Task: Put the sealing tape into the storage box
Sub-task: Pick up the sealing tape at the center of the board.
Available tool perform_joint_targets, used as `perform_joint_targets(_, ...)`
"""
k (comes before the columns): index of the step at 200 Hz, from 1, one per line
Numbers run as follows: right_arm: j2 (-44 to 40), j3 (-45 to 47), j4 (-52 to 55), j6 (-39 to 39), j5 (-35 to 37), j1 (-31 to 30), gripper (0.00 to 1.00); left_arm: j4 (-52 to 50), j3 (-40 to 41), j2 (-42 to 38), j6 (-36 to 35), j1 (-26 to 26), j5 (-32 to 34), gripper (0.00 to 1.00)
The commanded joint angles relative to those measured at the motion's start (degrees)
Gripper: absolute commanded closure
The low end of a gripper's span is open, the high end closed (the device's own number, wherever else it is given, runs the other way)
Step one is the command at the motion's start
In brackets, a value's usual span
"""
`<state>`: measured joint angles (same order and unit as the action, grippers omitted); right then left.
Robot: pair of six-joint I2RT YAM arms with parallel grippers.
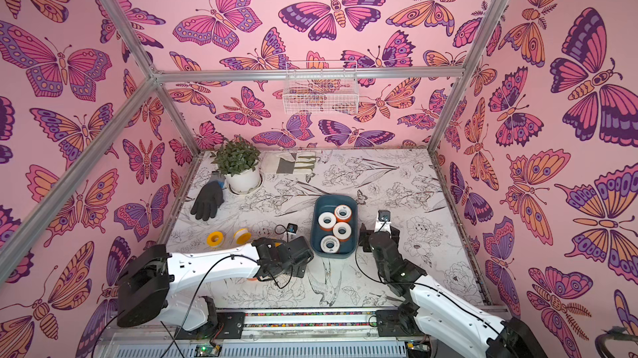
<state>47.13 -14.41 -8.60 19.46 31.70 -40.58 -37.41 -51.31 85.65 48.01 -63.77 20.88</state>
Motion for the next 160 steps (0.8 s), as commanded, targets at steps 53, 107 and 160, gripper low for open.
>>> perform_joint_targets(53, 1.2, -1.9, 0.4, 0.4, 0.3, 0.2, 0.13, -0.4, 0.1, 3.2, 3.8, -0.5, 1.9, 0.00)
perform_joint_targets(107, 1.2, -2.0, 0.5, 0.4, 0.3, 0.3, 0.13, 0.1, 0.6, 6.0, 4.2, -1.0, 0.9, 0.03)
perform_joint_targets(160, 1.6, -2.1, 0.6, 0.4, 0.4, 0.2, 0.14, 0.1, 0.9, 6.9, 4.0, -1.2, 0.5, 0.13)
